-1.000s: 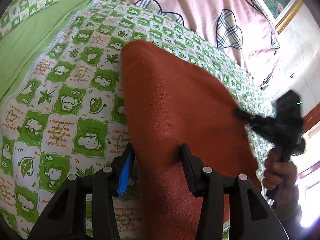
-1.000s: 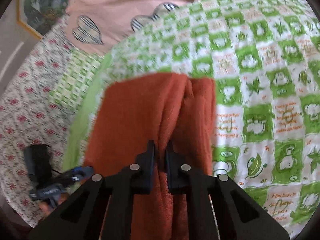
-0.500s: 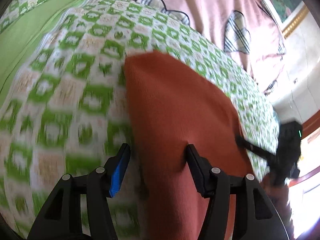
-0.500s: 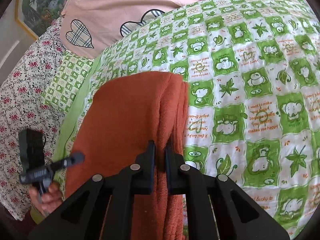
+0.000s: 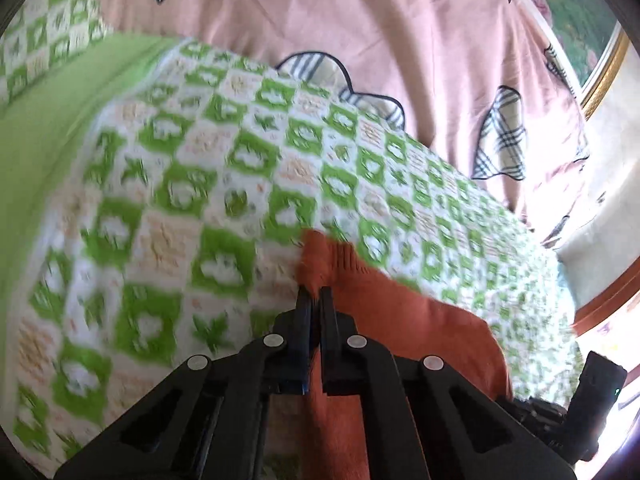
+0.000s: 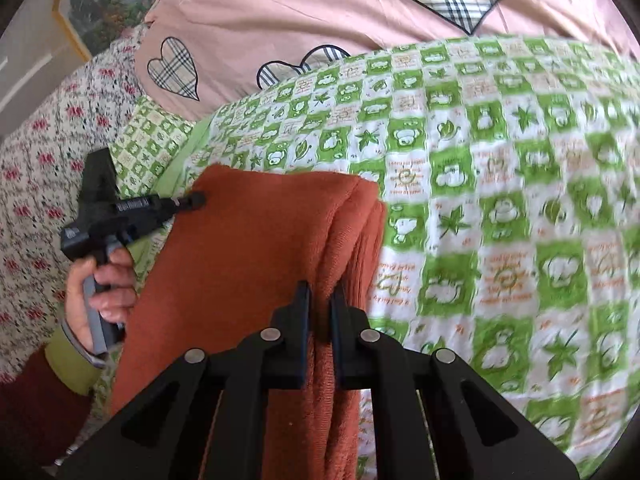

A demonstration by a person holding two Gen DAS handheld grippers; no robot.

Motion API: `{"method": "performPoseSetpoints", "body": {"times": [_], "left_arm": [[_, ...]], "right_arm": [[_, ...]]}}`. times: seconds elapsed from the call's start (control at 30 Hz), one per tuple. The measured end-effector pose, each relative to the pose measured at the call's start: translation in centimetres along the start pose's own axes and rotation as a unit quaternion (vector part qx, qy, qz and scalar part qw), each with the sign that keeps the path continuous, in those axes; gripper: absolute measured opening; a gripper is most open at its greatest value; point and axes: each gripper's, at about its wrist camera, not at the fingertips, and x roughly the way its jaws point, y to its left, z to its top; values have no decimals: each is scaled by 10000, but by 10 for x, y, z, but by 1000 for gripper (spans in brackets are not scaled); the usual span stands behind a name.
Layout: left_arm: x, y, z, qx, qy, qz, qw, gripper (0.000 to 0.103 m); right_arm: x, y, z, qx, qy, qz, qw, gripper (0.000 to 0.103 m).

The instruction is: Fold small clothes

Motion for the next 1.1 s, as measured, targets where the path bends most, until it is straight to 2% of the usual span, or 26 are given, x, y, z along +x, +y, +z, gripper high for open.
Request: {"method": "performPoseSetpoints", "body": {"times": [0.1, 0.2, 0.3, 0.37, 0.53, 0.6, 0.63, 0.7, 0.77, 0.9, 0.97, 1.0, 1.03, 1.1], "left_arm": [[3, 3, 3, -15, 122, 52, 9999, 2], [-22, 1, -13, 47, 127, -130, 9998, 8], [-60, -6, -44, 268, 108, -239, 9993, 12], [-90, -13, -77, 505, 121, -299, 9982, 21], [-145, -29, -158, 1117, 246, -104, 9934, 29], [-159, -34, -183, 1305, 280, -31, 9911, 36], [-166, -37, -198, 1409, 317, -2, 9895, 43], [-173, -42, -217, 1556, 331, 54, 9872, 48], [-175, -46, -236, 1709, 365, 111, 9846, 52], [-169, -47, -257, 1848, 466, 161, 9815, 52], [-159, -49, -263, 1912, 478, 290, 9800, 52], [-154, -49, -265, 1928, 467, 416, 9793, 52], [-149, -49, -266, 1952, 452, 496, 9785, 52], [-142, -50, -268, 2012, 437, 652, 9764, 52]], "right_arm": [[9, -13, -2, 421, 73, 274, 9987, 11], [-6, -15, -5, 649, -51, 434, 9969, 17], [-31, -8, -17, 551, -144, 434, 9974, 18], [-47, -6, -33, 624, -140, 510, 9966, 18], [-74, 0, -80, 699, -54, 517, 9962, 19], [-80, 3, -94, 718, -13, 504, 9961, 24], [-83, 5, -102, 711, 2, 469, 9964, 30], [-87, 9, -116, 667, 42, 360, 9971, 39], [-87, 11, -125, 652, 101, 357, 9972, 40], [-82, 16, -132, 563, 178, 358, 9976, 40], [-77, 19, -132, 481, 221, 397, 9978, 37], [-75, 20, -130, 454, 256, 427, 9977, 19], [-74, 21, -129, 444, 281, 450, 9976, 5], [-76, 23, -121, 437, 233, 528, 9974, 5]]}}
